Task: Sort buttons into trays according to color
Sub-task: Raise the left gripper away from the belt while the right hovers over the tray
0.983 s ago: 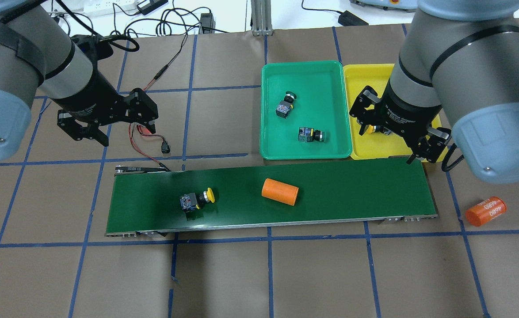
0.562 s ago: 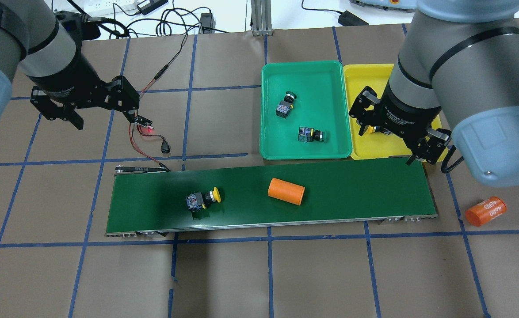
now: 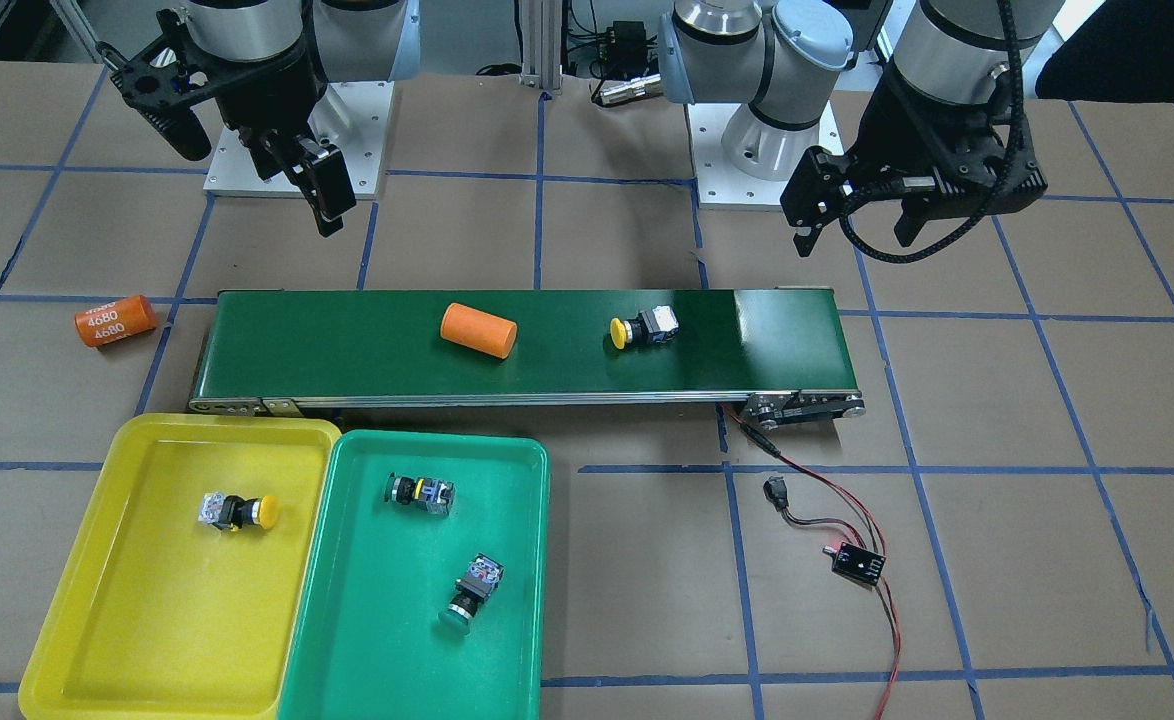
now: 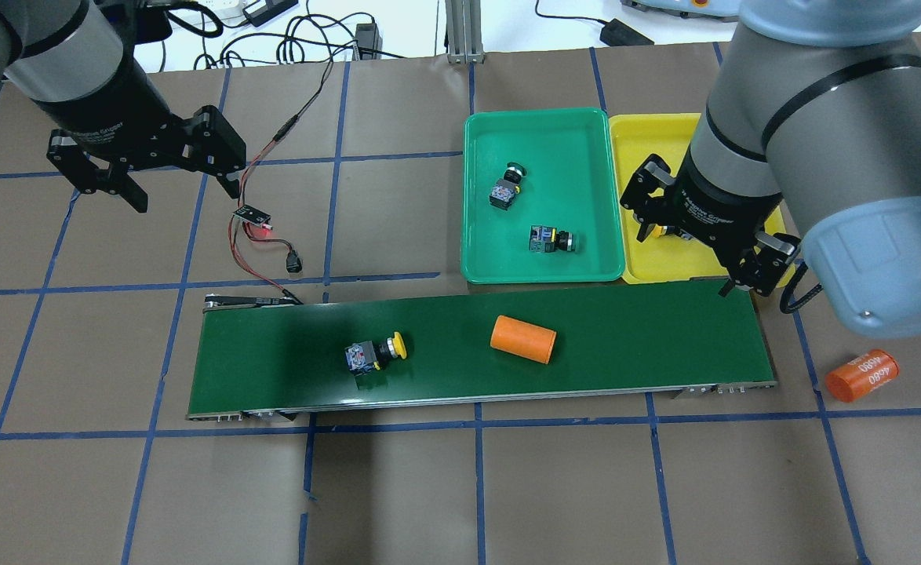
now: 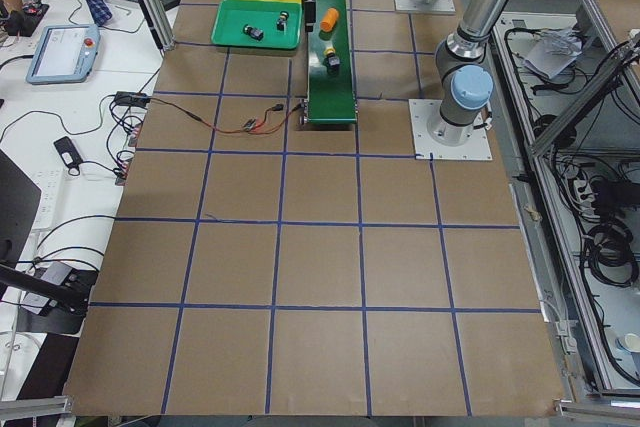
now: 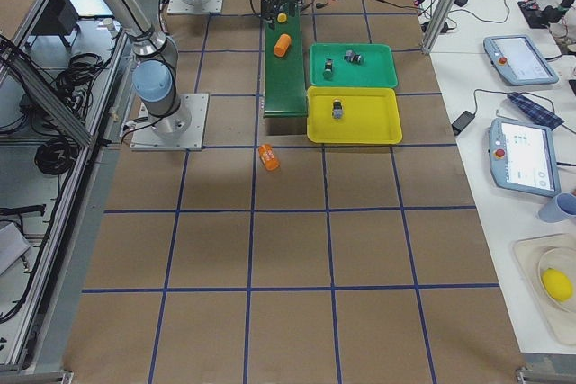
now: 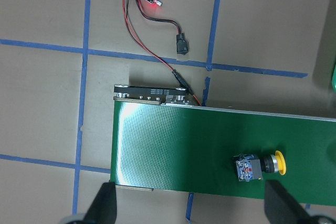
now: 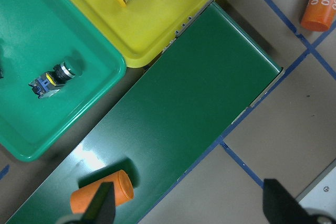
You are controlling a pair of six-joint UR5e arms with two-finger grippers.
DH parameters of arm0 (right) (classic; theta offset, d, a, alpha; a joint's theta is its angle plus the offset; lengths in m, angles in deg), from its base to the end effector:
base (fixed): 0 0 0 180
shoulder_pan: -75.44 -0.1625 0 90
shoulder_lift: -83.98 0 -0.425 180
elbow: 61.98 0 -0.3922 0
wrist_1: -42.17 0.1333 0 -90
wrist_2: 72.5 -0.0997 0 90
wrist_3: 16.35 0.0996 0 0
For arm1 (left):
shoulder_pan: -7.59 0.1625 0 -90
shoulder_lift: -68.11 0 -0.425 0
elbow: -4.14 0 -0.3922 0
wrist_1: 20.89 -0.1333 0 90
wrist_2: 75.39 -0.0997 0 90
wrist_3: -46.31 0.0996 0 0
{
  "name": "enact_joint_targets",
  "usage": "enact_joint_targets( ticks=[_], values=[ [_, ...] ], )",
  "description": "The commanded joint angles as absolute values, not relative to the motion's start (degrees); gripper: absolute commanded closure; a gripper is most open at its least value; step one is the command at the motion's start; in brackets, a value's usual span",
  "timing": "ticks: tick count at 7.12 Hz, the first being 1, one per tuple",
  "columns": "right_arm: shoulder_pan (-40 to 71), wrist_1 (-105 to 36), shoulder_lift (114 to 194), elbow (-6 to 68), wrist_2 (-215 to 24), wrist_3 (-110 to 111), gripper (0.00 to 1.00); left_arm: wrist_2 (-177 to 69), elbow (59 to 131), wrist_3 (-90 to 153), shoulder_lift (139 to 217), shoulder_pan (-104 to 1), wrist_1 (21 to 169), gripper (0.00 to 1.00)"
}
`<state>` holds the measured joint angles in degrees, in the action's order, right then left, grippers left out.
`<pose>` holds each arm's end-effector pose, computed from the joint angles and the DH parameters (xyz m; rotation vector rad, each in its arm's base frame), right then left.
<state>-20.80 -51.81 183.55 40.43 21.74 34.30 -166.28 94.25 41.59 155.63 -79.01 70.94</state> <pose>0.1711 -0.4065 0.4648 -1.1669 -2.8557 0.0814 -0.1034 -0.4811 0.5047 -0.2214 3.1183 -0.0150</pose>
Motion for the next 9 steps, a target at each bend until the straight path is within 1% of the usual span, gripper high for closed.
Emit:
enact_joint_targets(
  ticks=[1, 6, 7, 9],
  values=[
    [-20.80, -51.79, 183.99, 40.85, 21.72, 34.71, 0.00, -166.10, 93.54, 41.57, 154.77, -76.80, 70.78, 0.00],
    [-20.80, -52.49, 183.91, 41.02, 21.63, 35.59, 0.00, -166.53, 93.08, 41.48, 153.27, -76.61, 68.42, 0.00],
    [-21.41, -52.32, 183.82, 41.11, 19.11, 38.90, 0.00, -166.71, 93.08, 40.78, 155.19, -76.61, 65.62, 0.00],
    [-23.69, -51.97, 183.47, 41.29, 17.41, 42.19, 0.00, -166.62, 92.03, 35.17, 156.26, -77.92, 65.16, 0.00]
  ],
)
